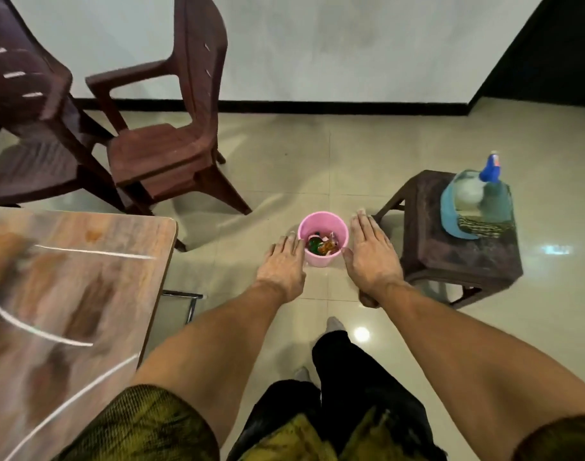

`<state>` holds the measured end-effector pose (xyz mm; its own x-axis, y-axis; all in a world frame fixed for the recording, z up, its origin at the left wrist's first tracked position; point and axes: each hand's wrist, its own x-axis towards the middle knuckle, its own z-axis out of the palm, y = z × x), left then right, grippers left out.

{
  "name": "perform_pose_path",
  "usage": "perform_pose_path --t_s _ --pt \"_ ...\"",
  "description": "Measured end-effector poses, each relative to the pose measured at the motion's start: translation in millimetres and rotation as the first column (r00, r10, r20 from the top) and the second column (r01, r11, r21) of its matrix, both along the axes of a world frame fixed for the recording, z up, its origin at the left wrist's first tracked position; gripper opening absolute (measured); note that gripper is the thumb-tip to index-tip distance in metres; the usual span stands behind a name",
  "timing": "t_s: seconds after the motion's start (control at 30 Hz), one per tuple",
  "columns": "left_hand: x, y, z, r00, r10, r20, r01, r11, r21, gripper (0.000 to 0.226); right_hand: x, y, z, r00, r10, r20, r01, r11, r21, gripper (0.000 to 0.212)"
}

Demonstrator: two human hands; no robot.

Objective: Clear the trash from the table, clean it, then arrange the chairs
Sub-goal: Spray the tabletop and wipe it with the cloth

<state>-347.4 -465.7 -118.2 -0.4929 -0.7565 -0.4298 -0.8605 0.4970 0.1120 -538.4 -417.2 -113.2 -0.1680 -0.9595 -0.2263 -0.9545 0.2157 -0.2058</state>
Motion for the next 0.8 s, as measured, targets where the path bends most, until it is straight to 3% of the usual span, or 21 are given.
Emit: perform_pose_path --t_s 0.2,0.47,0.6,0.8 --pt "-28 -1 58 0.990 -0.080 -0.120 0.066 0.991 -0.119 0.075 -26 54 49 0.992 -0.109 -0.062 0.103 0.991 -0.086 0.066" --pt "-121 1 86 0.956 -0.250 -0.156 0.222 0.959 -0.177 0.073 -87 103 72 0.951 -0.302 -0.063 0.287 0.942 -0.176 0.068" --pt "-176 11 83 0.926 -0.338 -0.170 0.311 0.936 -0.165 0.073 -127 119 61 0.914 -0.404 -0.018 0.399 0.907 -0.134 0.067" --pt "-278 8 44 0.917 -0.372 -0.147 0.367 0.928 -0.059 0.077 -220 109 28 0.913 -0.407 -0.008 0.407 0.913 0.010 0.053"
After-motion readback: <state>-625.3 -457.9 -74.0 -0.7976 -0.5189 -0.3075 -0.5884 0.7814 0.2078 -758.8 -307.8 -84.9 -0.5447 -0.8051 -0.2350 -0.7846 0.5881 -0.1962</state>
